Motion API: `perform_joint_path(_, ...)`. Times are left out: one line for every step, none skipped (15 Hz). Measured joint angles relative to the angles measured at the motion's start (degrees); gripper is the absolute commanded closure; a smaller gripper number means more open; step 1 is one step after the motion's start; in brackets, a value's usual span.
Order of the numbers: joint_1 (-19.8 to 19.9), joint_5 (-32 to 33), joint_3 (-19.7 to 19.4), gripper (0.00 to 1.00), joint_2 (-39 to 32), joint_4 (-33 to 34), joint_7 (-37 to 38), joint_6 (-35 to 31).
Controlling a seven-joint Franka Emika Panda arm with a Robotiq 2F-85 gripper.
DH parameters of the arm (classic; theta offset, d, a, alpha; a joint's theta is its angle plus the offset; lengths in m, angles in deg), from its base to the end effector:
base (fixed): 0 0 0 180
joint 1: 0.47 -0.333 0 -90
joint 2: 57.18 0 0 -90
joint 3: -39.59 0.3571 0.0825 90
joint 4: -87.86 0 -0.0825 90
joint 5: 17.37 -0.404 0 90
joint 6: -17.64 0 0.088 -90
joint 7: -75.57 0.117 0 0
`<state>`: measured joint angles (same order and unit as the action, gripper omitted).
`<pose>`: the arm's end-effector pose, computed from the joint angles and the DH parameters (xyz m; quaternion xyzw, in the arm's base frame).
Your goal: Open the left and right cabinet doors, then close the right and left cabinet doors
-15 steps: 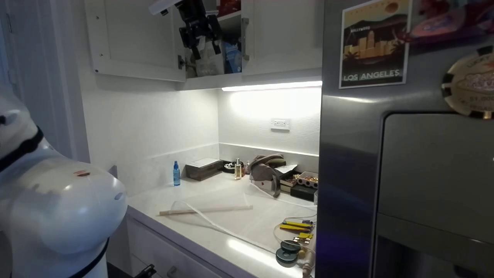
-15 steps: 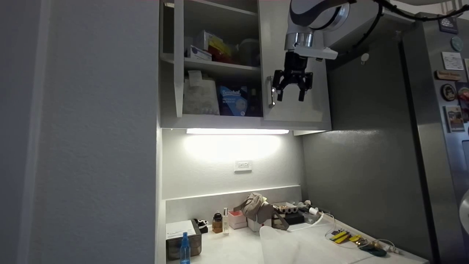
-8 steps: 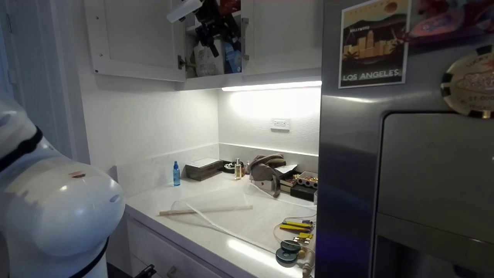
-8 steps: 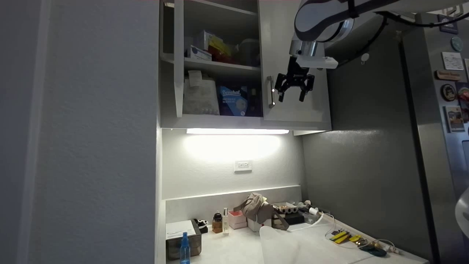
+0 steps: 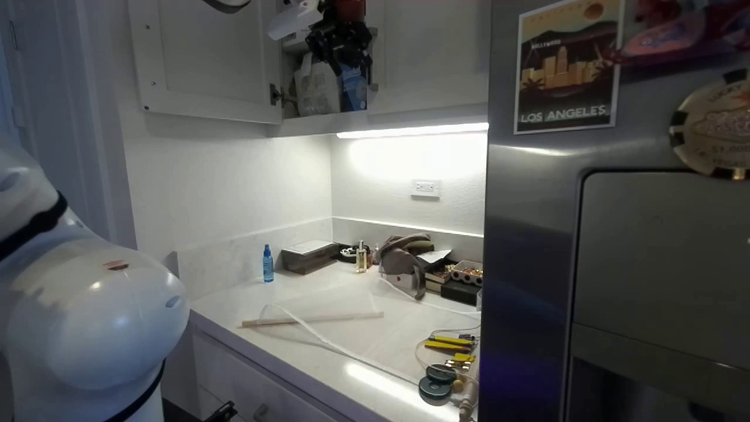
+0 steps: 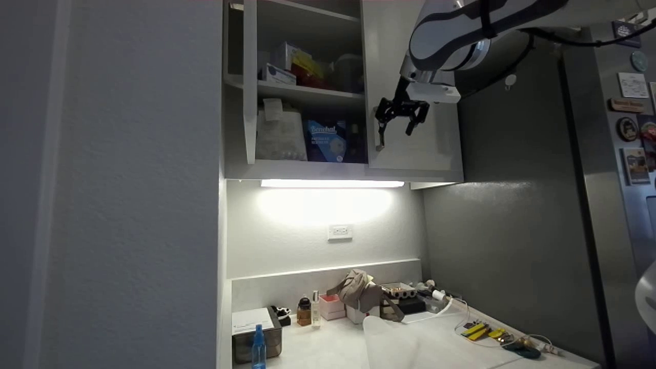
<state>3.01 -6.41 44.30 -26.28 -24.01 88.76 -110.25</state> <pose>0.4195 0.0170 0.8110 0.9093 -0.0682 0.4056 0.0636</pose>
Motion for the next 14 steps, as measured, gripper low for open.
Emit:
perform_joint_path(0.0, 0.0, 0.0, 0.0, 0.0, -0.4, 0.0, -1.9)
perform_joint_path(0.1, 0.0, 0.0, 0.0, -0.1, -0.7, 0.0, -3.8)
perform_joint_path(0.2, 0.0, 0.0, 0.0, -0.2, -1.1, 0.0, -5.6)
perform_joint_path(0.4, 0.0, 0.0, 0.0, -0.3, -1.5, -0.1, -7.6)
perform_joint_path(0.6, 0.0, 0.0, 0.0, -0.5, -2.0, -0.1, -9.6)
perform_joint_path(0.8, 0.0, 0.0, 0.0, -0.9, -2.3, -0.1, -11.3)
perform_joint_path(1.0, 0.0, 0.0, 0.0, -1.3, -2.6, -0.1, -13.1)
perform_joint_path(1.3, 0.0, 0.0, 0.1, -1.8, -3.0, -0.2, -14.9)
perform_joint_path(1.4, 0.0, 0.0, 0.28, -2.4, -3.3, -0.2, -16.4)
perform_joint_path(1.6, 0.0, 0.0, 0.34, -2.9, -3.5, -0.2, -17.8)
perform_joint_path(1.7, 0.0, 0.0, 0.42, -3.6, -3.6, -0.2, -19.2)
perform_joint_path(1.9, 0.0, 0.0, 0.51, -4.1, -3.6, -0.3, -20.5)
perform_joint_path(2.0, 0.0, 0.0, 0.58, -4.6, -3.6, -0.3, -21.8)
perform_joint_path(2.1, 0.0, 0.0, 0.66, -5.1, -3.6, -0.4, -22.8)
